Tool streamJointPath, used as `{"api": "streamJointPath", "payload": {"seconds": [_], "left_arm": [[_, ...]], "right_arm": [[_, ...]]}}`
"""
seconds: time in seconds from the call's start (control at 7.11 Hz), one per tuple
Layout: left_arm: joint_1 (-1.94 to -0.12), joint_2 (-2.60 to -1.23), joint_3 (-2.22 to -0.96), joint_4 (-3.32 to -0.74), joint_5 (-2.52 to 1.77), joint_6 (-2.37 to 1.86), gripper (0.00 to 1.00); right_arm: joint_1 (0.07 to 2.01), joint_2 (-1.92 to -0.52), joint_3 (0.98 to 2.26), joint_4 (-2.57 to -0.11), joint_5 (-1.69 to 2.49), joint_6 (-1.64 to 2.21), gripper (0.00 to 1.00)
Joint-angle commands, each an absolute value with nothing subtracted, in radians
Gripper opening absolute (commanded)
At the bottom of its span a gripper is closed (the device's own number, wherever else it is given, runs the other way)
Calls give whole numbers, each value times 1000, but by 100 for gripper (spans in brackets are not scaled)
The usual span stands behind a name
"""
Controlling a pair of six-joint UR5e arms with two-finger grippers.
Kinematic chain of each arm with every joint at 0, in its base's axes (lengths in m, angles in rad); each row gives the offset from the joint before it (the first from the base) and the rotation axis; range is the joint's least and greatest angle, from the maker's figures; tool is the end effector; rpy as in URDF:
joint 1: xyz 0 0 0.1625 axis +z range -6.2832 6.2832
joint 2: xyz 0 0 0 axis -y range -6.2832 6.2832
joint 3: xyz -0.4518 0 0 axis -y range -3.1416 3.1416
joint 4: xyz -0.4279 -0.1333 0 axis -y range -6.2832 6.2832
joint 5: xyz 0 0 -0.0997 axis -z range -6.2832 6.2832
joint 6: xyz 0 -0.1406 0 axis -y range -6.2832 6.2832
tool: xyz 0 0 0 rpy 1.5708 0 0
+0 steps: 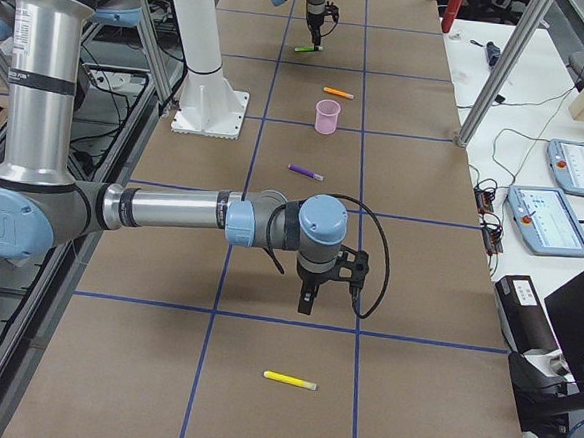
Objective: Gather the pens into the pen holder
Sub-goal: 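Lower the left gripper onto the green marker and close on it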
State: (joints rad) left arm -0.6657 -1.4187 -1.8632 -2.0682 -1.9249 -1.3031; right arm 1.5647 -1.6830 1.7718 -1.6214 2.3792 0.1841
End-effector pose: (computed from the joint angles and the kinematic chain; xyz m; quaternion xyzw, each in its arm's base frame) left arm 0.3519 -0.3839 0.5958 -0.0105 0.3508 -0.1307 0.9272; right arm 0.0287 -0.4791 0.6667 -0.0199 -0.3931 0.0742 0.9163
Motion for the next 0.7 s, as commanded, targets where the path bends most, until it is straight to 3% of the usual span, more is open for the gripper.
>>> {"api": "streamJointPath", "payload": {"seconds": [0.0, 0.56], "left_arm": [[-666, -1419, -1862, -2069, -1925, -1302, 59], [-666, -1420, -1858, -2069, -1927, -1304, 53]], "right_arm": [[1565, -1683, 1772, -1621, 2379, 184, 100], [1565, -1681, 1770, -1621, 2379, 184, 100]]}}
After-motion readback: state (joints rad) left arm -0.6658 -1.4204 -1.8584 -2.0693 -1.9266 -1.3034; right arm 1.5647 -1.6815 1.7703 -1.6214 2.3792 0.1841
